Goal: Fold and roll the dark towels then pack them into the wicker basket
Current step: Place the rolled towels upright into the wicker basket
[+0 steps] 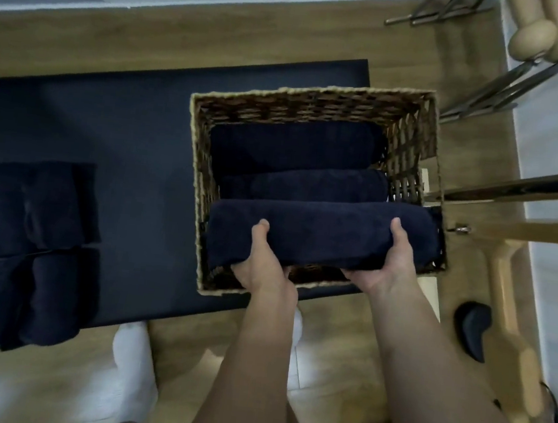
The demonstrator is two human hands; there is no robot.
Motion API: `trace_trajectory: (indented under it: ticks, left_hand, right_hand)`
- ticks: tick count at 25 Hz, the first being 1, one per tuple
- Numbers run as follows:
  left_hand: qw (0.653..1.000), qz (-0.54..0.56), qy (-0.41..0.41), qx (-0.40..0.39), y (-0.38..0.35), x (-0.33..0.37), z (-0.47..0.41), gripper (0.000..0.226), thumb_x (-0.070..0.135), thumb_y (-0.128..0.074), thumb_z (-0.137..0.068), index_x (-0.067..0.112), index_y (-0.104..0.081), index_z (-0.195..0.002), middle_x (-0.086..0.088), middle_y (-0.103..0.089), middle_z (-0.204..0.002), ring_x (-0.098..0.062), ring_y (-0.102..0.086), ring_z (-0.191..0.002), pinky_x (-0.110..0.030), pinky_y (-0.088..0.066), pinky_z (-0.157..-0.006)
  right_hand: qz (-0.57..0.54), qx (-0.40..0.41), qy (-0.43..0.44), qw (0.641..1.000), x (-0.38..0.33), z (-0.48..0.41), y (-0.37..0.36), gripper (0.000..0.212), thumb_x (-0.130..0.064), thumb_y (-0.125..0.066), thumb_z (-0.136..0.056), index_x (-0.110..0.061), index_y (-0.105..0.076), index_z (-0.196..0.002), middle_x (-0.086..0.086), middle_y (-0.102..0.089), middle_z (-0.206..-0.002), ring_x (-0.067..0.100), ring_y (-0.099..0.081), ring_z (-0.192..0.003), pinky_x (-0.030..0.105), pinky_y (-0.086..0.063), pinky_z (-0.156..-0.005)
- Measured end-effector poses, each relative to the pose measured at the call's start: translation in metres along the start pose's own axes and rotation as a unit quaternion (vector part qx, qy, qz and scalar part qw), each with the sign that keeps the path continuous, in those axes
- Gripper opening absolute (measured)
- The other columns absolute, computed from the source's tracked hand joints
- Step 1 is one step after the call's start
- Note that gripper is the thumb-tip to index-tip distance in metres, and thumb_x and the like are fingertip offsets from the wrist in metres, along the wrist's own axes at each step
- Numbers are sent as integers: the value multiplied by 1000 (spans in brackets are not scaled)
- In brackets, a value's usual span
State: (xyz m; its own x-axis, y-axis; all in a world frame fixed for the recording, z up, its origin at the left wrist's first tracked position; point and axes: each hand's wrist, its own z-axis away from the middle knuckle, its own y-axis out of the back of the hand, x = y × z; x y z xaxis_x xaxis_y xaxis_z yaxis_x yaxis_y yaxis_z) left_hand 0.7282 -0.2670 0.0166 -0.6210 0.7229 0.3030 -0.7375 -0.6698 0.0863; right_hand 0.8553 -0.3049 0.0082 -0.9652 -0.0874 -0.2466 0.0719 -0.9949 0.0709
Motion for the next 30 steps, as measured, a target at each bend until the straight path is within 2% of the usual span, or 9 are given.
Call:
trace_trajectory:
  ticks: [5,10,13,15,19,21,24,26,30]
  left_hand:
    - [998,-13,25,54,-18,-23,-47,62,26,-78,-74,16,-44,-124,-6,-60,-114,-25,-62,-93,-44,-58,-82]
    - [993,-55,77,71,-25,-29,-82,44,19,-73,-69,15,-49,-106,-12,-61,-108,-35,-63,-94,-54,-57,-84]
    - [993,-59,83,61,-21,-33,-100,49,7,-60,-57,12,-54,-105,-13,-62,-109,-38,-62,-96,-54,-55,-87]
    - [992,-68,87,62,-19,-30,-111,55,3,-54,-53,13,-56,-107,-13,-63,-110,-38,-63,-98,-54,-54,-89]
    - [985,-109,112,77,-12,-33,-143,59,0,-53,-67,16,-56,-123,-13,-60,-117,-39,-60,-104,-57,-50,-95]
    - [977,-140,135,85,-13,-35,-153,54,6,-59,-76,16,-56,-130,-12,-61,-122,-37,-60,-106,-57,-51,-94]
    - [972,-153,165,70,-18,-18,-124,45,8,-60,-94,13,-50,-138,-18,-56,-133,-40,-57,-117,-55,-54,-91]
    - [966,-161,201,33,-17,-3,-104,44,11,-58,-98,5,-46,-139,-27,-51,-136,-44,-57,-117,-45,-61,-76]
    - [893,-417,147,-86,-24,12,-67,38,25,-59,-98,-11,-61,-108,-29,-67,-103,-34,-71,-77,-31,-59,-51]
  right_hand:
    - [121,87,42,988,-9,-52,-24,53,-19,-64,-92,-15,-43,-141,10,-54,-138,31,-56,-120,40,-50,-97]
    - [327,173,60,927,-6,-89,-27,103,-42,-79,-79,-4,-17,-153,17,-38,-148,36,-45,-130,43,-41,-108]
    - [487,182,92,849,-7,-107,-21,101,-34,-74,-85,-1,-8,-153,22,-30,-153,35,-42,-135,42,-38,-109]
    - [601,192,171,757,-8,-113,-21,104,-28,-75,-84,-4,-1,-154,23,-19,-156,38,-36,-137,44,-36,-109]
    - [816,112,414,388,-3,-114,-17,59,-23,-70,-84,-10,-41,-134,17,-41,-140,37,-40,-128,48,-37,-102]
    - [850,61,423,308,11,-109,-21,33,-20,-56,-90,-13,-52,-122,13,-55,-126,34,-50,-115,45,-38,-96]
    - [873,33,374,312,34,-104,-22,38,-30,-45,-97,-9,-46,-129,16,-50,-131,35,-47,-118,44,-37,-97]
    - [866,31,333,373,36,-100,-24,49,-41,-47,-97,-7,-42,-131,19,-43,-136,36,-42,-123,45,-40,-97]
    - [851,42,269,450,41,-97,-33,80,-60,-61,-86,-6,-34,-139,20,-31,-145,37,-33,-132,45,-39,-102]
